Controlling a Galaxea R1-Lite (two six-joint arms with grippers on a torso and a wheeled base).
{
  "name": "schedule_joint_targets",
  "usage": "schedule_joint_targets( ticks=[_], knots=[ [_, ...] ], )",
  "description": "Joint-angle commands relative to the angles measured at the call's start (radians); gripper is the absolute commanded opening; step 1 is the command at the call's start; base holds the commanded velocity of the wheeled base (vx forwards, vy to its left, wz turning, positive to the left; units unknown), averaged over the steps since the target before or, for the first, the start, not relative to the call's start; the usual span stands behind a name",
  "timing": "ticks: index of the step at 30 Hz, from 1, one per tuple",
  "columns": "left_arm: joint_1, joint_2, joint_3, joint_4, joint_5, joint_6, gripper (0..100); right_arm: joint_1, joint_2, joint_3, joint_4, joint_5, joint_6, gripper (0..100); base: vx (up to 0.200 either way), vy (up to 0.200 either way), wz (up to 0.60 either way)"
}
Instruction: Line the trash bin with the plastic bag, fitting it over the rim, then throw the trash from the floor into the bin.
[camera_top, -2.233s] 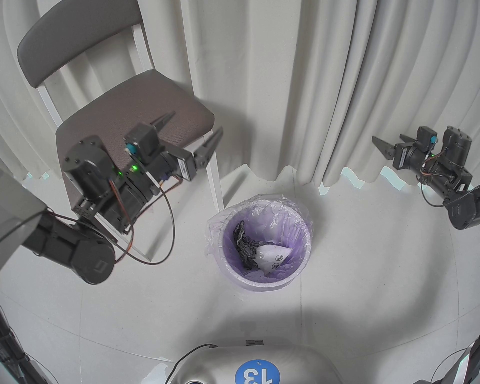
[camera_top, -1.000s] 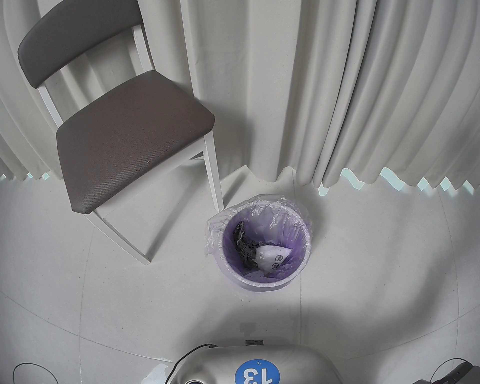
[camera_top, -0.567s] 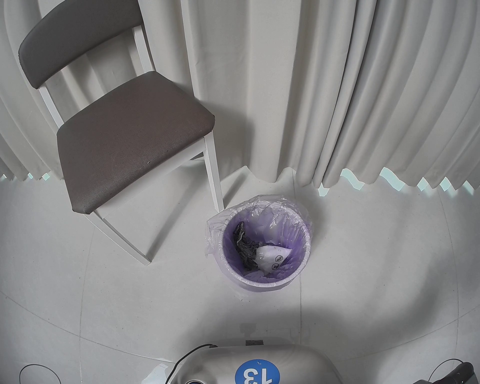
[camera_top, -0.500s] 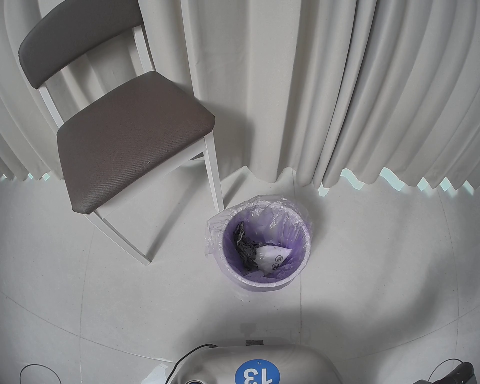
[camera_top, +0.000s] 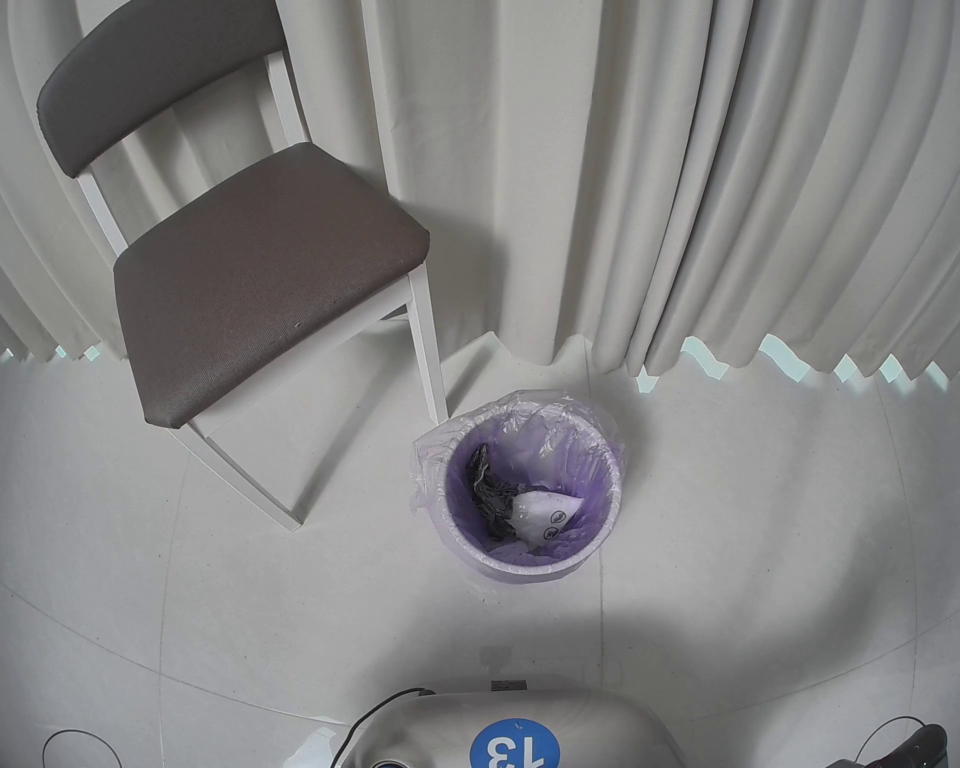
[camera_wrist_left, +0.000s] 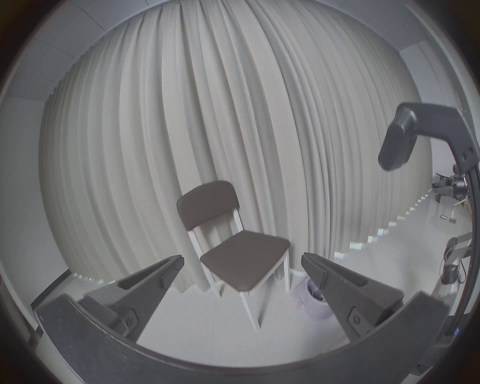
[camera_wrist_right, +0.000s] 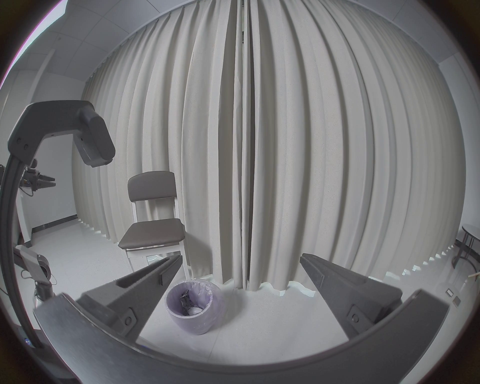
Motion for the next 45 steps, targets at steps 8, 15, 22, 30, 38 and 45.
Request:
schedule_joint_targets(
  ticks=[8, 15, 22, 30, 38, 45],
  knots=[
    [0.063, -0.155, 0.177, 0.052, 0.026, -0.155, 100, 0.000, -0.014, 0.175, -0.126, 0.049, -0.029, 100, 0.000, 0.000, 0.00],
    [0.063, -0.155, 0.527, -0.202, 0.030, -0.235, 100, 0.000, -0.013, 0.270, -0.184, 0.052, -0.032, 100, 0.000, 0.000, 0.00],
    [0.065, -0.155, 0.904, -0.604, 0.082, -0.278, 100, 0.002, -0.010, 0.335, -0.239, 0.054, -0.031, 100, 0.000, 0.000, 0.00],
    [0.063, -0.155, 1.016, -0.659, 0.078, -0.319, 100, 0.000, -0.016, 0.418, -0.344, 0.052, -0.052, 100, 0.000, 0.000, 0.00],
    [0.063, -0.155, 1.019, -0.652, 0.036, -0.293, 100, 0.000, -0.016, 0.523, -0.479, 0.051, -0.071, 100, 0.000, 0.000, 0.00],
    [0.065, -0.154, 1.029, -0.633, 0.007, -0.258, 100, 0.000, -0.016, 0.589, -0.483, 0.042, -0.111, 100, 0.000, 0.000, 0.00]
  ],
)
